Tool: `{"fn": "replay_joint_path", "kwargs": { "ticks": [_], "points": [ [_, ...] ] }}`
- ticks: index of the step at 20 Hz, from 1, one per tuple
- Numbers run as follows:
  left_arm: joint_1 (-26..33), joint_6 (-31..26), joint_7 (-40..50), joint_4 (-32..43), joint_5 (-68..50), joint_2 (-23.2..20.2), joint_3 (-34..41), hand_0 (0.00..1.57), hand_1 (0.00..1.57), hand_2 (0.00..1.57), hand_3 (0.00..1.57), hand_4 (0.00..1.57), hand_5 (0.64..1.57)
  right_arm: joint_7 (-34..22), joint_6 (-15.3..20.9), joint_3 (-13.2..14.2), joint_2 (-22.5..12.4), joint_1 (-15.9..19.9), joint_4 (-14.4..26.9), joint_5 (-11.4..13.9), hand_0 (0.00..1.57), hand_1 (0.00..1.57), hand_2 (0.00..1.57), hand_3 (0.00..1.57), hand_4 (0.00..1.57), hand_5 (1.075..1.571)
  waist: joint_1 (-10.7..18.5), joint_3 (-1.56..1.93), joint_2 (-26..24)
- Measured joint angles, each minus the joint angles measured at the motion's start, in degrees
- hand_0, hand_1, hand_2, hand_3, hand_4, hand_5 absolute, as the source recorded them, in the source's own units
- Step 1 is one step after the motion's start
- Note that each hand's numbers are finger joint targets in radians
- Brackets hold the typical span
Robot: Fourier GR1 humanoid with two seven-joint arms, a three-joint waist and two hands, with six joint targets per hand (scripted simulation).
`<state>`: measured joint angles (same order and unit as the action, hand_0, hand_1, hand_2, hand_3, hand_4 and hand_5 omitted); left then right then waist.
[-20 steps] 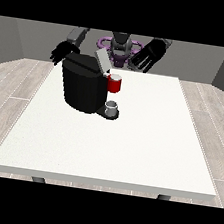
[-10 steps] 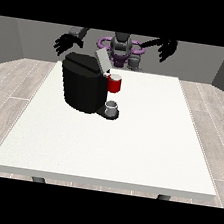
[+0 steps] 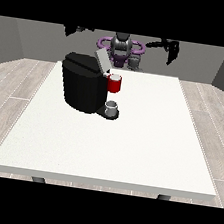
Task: Insert the coffee pod into the coffee machine and close the lid
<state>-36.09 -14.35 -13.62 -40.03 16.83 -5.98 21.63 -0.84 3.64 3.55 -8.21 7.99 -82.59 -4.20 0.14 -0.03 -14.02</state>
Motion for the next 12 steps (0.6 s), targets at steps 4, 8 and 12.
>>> {"fn": "replay_joint_path", "kwargs": {
  "ticks": [4,8,12],
  "points": [
    [3.04,-2.8,0.51,-2.48,-2.91,0.81,0.21,0.0,0.0,0.0,0.0,0.14,1.571,-1.29,-2.17,0.23,-1.17,1.12,-1.01,-1.21,0.0,0.0,0.0,0.0,0.0,1.571,2.99,0.01,-0.69],
    [5.59,-2.99,0.79,-5.89,-4.83,3.62,-1.08,0.0,0.0,0.0,0.0,0.0,1.571,-1.63,-3.19,-0.36,-1.92,3.41,-0.97,-0.45,0.0,0.0,0.0,0.0,0.14,1.571,5.43,0.03,0.48],
    [8.58,-3.3,1.31,-10.55,-6.32,4.81,-2.57,0.0,0.0,0.0,0.0,0.22,1.571,-1.12,-4.57,-1.45,-2.48,4.85,-0.64,0.88,0.0,0.0,0.0,0.0,0.16,1.571,6.82,0.04,1.91]
  ]
}}
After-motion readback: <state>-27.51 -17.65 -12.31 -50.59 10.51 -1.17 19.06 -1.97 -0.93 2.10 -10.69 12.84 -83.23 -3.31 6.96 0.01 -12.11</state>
